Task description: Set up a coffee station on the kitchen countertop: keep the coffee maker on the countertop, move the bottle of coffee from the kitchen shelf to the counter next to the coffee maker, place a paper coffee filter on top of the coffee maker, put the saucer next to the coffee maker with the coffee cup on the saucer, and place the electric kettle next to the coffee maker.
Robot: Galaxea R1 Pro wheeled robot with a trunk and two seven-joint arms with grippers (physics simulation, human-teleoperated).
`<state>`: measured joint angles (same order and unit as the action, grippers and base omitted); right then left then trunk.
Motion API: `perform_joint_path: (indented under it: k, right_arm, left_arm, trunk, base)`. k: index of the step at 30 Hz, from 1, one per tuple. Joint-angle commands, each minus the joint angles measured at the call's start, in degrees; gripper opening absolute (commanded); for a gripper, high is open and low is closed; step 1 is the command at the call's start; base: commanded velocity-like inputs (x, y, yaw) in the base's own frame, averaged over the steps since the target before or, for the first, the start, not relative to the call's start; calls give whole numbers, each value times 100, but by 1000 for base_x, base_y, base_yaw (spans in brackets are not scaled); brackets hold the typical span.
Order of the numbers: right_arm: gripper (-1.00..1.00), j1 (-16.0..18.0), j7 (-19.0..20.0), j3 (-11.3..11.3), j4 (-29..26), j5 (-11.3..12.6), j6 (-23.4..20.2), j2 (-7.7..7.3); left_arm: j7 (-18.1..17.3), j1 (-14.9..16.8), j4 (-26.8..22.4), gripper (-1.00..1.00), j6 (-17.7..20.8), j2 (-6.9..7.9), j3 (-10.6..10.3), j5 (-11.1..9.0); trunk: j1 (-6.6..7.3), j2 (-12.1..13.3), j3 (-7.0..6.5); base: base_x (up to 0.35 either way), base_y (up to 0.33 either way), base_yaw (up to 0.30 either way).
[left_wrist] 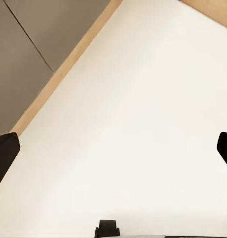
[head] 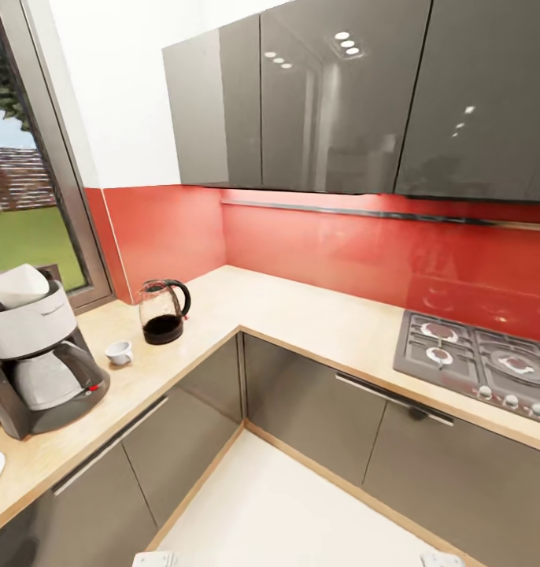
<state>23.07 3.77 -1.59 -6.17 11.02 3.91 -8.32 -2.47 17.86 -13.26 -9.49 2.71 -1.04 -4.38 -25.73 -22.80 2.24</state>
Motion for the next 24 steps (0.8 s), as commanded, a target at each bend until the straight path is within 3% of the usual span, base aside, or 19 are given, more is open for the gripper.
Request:
perform_joint_path:
  k: [1, 11, 18, 21, 24]
  right_arm:
    - [100, 4, 28, -17, 12, 58, 22, -3]
    - [100, 4, 28, -17, 17, 58, 22, -3]
    - [100, 4, 28, -17, 19, 58, 22, 4]
    - [100, 4, 28, -17, 24, 51, 22, 18]
    - [100, 4, 28, -17, 73, 49, 24, 31]
  left_arm:
    - [-25, 7, 8, 100, -18, 1, -11, -46]
    - [-18, 7, 91, 100, -24, -1, -7, -32]
    - [21, -7, 212, 100, 1, 38, -2, -34]
    - [27, -259, 649, 100, 1, 85, -2, -31]
    - [27, -777, 874, 100, -4, 131, -5, -40]
  trunk:
    - [-6, -12, 13]
    - [-6, -12, 13]
    - [-6, -12, 13]
    - [-6, -12, 13]
    - [-6, -12, 13]
  base:
    - [237, -196, 275]
    - [234, -203, 275]
    - [53, -38, 275]
    - [3, -2, 275]
    - [1, -1, 275]
